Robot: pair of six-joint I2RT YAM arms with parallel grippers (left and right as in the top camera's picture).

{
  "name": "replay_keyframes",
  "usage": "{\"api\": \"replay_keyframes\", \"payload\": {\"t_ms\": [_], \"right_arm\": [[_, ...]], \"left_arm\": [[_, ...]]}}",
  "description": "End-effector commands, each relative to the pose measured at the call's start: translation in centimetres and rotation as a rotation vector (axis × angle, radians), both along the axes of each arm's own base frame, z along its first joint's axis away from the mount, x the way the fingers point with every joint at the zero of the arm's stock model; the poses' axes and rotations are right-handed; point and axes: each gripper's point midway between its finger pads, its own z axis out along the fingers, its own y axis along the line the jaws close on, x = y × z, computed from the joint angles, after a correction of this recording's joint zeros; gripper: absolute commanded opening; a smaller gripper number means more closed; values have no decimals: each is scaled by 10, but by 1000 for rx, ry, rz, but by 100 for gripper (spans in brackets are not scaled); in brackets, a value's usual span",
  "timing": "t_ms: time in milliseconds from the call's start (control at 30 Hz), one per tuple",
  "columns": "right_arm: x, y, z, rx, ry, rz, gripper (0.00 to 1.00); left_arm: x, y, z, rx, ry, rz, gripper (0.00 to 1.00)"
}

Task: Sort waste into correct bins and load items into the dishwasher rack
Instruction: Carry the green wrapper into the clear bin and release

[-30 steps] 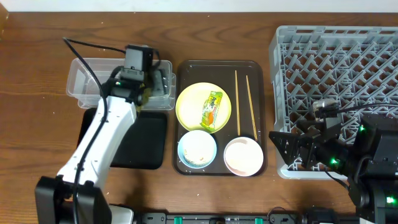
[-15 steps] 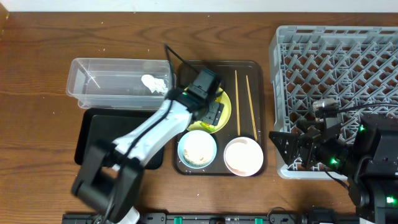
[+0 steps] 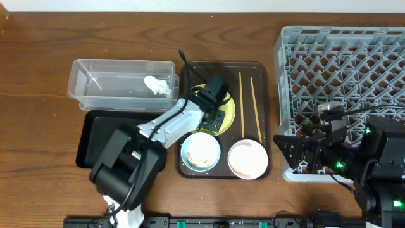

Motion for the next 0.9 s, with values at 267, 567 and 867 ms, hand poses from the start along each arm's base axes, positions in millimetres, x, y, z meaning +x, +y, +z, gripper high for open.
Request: {"api": "replay_keyframes", "payload": {"t_ms": [267, 567, 867], "right_arm": [[-2, 1, 7, 17, -5, 0, 99], [-3, 1, 6, 18, 1, 0, 99], [-9, 1, 0, -1, 21, 18, 99]], "left_arm": [[65, 92, 176, -20, -453, 324, 6], [105, 162, 135, 48, -419, 479, 83], [61, 131, 161, -45, -335, 377, 86]]}}
